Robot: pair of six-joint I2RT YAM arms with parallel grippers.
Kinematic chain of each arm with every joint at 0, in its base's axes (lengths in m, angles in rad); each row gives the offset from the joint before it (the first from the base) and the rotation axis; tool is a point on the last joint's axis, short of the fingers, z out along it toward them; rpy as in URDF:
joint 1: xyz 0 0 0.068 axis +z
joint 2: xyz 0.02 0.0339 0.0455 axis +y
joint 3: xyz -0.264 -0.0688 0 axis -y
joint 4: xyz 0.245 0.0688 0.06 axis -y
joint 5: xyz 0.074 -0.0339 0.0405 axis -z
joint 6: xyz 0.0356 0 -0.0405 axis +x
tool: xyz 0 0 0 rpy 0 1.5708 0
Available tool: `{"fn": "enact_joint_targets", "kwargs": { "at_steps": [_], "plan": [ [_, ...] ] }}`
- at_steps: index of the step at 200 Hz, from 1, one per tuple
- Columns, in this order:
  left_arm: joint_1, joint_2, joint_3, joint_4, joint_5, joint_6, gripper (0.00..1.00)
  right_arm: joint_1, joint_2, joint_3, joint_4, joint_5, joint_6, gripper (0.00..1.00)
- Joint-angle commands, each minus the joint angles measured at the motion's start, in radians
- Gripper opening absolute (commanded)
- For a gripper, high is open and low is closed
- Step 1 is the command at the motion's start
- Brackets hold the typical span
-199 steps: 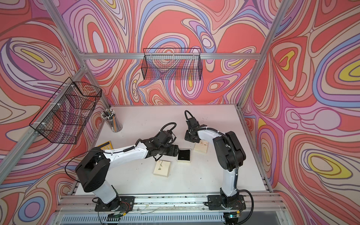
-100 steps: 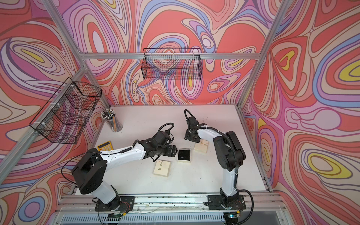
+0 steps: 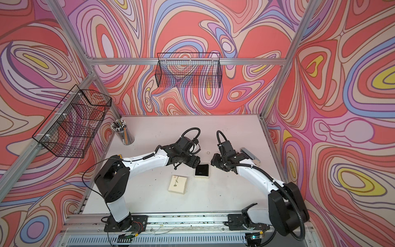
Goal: Take the rings out of the lift-off lid box
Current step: Place the ring at the center of the board, then adjust the jewelry box at the center of the board.
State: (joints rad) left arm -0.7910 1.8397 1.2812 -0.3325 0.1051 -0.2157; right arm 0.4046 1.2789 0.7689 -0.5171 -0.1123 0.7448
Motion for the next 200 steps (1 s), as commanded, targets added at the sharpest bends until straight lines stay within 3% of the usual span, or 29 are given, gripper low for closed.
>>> {"fn": "enact_joint_targets", "kwargs": {
  "at_steps": [1, 92, 166, 200],
  "plan": [
    [0.004, 0.044, 0.048, -0.076, 0.011, 0.125, 0.78, -0.004, -0.046, -0.050, 0.000, -0.030, 0.018, 0.60],
    [-0.033, 0.119, 0.104, -0.025, 0.020, 0.246, 0.67, -0.004, -0.107, -0.085, -0.034, 0.013, -0.001, 0.60],
    [-0.035, 0.206, 0.183, -0.045, -0.034, 0.224, 0.53, -0.004, -0.128, -0.092, -0.022, -0.002, 0.004, 0.60],
    [-0.037, 0.228, 0.197, -0.037, -0.007, 0.246, 0.51, -0.004, -0.128, -0.094, -0.028, 0.007, 0.003, 0.59]
  ]
}}
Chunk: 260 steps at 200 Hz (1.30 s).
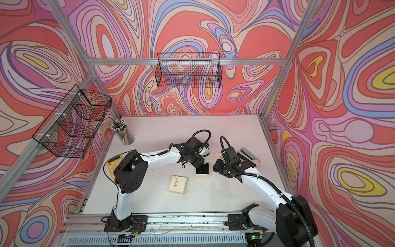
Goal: Take the rings out of the lift-off lid box
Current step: Adjust the jewelry box at the center of the board.
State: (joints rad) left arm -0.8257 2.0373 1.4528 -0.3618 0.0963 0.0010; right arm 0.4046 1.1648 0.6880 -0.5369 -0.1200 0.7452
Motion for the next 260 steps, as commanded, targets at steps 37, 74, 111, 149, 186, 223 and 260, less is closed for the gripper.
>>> {"fn": "enact_joint_targets", "kwargs": {
  "at_steps": [37, 74, 111, 149, 186, 223, 260],
  "plan": [
    [-0.009, 0.036, 0.018, -0.009, -0.012, 0.040, 0.45, -0.004, -0.008, -0.006, -0.022, 0.036, -0.010, 0.59],
    [-0.018, 0.047, 0.017, -0.009, -0.033, 0.045, 0.42, -0.004, 0.001, 0.001, -0.023, 0.041, -0.013, 0.59],
    [-0.025, 0.058, 0.022, -0.012, -0.050, 0.041, 0.33, -0.004, -0.006, 0.007, -0.040, 0.054, -0.020, 0.58],
    [-0.024, 0.057, 0.029, -0.022, -0.076, 0.005, 0.16, -0.005, -0.021, 0.009, -0.044, 0.059, -0.014, 0.58],
    [-0.025, 0.052, 0.030, -0.048, -0.122, -0.044, 0.11, -0.004, -0.011, 0.010, -0.027, 0.036, 0.002, 0.57],
    [-0.024, 0.050, 0.055, -0.150, -0.212, -0.157, 0.06, -0.003, -0.007, 0.023, -0.004, -0.001, 0.015, 0.54],
    [-0.023, 0.027, 0.037, -0.201, -0.230, -0.319, 0.06, 0.004, 0.028, 0.063, 0.025, -0.042, 0.028, 0.45]
  ]
}}
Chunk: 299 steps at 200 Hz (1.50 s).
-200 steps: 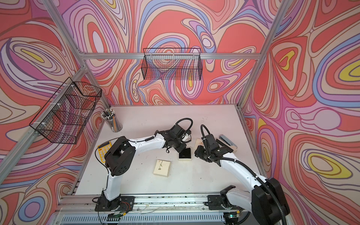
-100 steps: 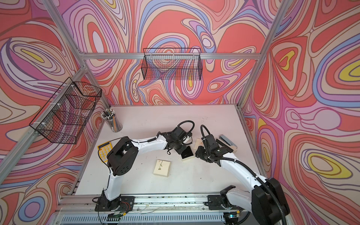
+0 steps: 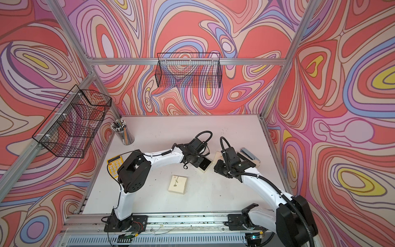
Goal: Take the rings out of the lift-off lid box
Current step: Adjust the jewelry box at the center of the board, then take out the ring from the jewelry box.
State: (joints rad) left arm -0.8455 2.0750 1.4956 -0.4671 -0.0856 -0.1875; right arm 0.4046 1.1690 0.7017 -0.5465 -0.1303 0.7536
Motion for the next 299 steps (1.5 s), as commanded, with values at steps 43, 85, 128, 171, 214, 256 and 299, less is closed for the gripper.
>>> {"fn": "enact_joint_targets", "kwargs": {
  "at_steps": [43, 85, 128, 171, 214, 256, 299],
  "plan": [
    [0.012, -0.041, -0.067, -0.076, -0.042, -0.250, 0.08, 0.072, 0.123, 0.124, 0.057, -0.022, 0.019, 0.41],
    [0.047, -0.148, -0.198, 0.019, 0.029, -0.350, 0.13, 0.110, 0.204, 0.141, 0.131, -0.038, 0.044, 0.36],
    [0.049, -0.193, -0.255, 0.089, 0.087, -0.389, 0.32, 0.149, 0.265, 0.177, 0.160, -0.046, 0.056, 0.32],
    [0.055, -0.196, -0.262, 0.120, 0.129, -0.396, 0.39, 0.160, 0.295, 0.172, 0.181, -0.039, 0.062, 0.30],
    [0.066, -0.210, -0.287, 0.167, 0.171, -0.409, 0.44, 0.177, 0.317, 0.168, 0.197, -0.031, 0.072, 0.28],
    [0.077, -0.152, -0.263, 0.177, 0.215, -0.404, 0.42, 0.188, 0.347, 0.177, 0.196, -0.025, 0.079, 0.25],
    [0.085, -0.145, -0.284, 0.197, 0.233, -0.406, 0.38, 0.196, 0.387, 0.190, 0.185, -0.016, 0.085, 0.21]
  ]
}}
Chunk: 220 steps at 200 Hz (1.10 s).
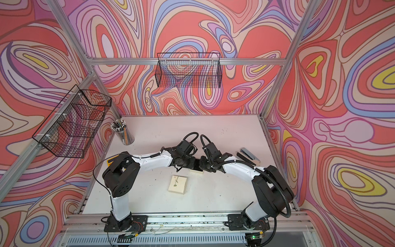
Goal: Take the rings out of the lift-off lid box
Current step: Take out the ring from the jewelry box.
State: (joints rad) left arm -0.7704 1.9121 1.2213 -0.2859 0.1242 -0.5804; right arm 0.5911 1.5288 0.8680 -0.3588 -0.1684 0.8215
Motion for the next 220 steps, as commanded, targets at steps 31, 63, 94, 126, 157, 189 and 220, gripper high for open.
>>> {"fn": "enact_joint_targets", "kwargs": {
  "at_steps": [31, 63, 94, 126, 157, 189, 220],
  "plan": [
    [0.020, 0.026, -0.017, 0.055, 0.051, -0.017, 0.36, 0.020, 0.057, 0.041, -0.003, 0.028, 0.015, 0.21],
    [0.025, 0.027, -0.021, 0.065, 0.066, -0.018, 0.36, 0.034, 0.096, 0.083, -0.054, 0.057, -0.001, 0.20],
    [0.026, 0.034, -0.016, 0.065, 0.078, -0.015, 0.36, 0.035, 0.109, 0.097, -0.090, 0.090, -0.001, 0.18],
    [0.028, 0.041, -0.012, 0.065, 0.085, -0.013, 0.36, 0.038, 0.120, 0.112, -0.133, 0.130, -0.009, 0.17],
    [0.032, 0.043, -0.012, 0.067, 0.090, -0.015, 0.36, 0.039, 0.129, 0.103, -0.113, 0.123, -0.010, 0.16],
    [0.031, 0.047, -0.010, 0.068, 0.096, -0.014, 0.35, 0.039, 0.143, 0.110, -0.109, 0.121, -0.014, 0.11],
    [0.031, 0.061, 0.005, 0.068, 0.117, -0.010, 0.36, 0.039, 0.148, 0.116, -0.106, 0.115, -0.021, 0.05]
  ]
}}
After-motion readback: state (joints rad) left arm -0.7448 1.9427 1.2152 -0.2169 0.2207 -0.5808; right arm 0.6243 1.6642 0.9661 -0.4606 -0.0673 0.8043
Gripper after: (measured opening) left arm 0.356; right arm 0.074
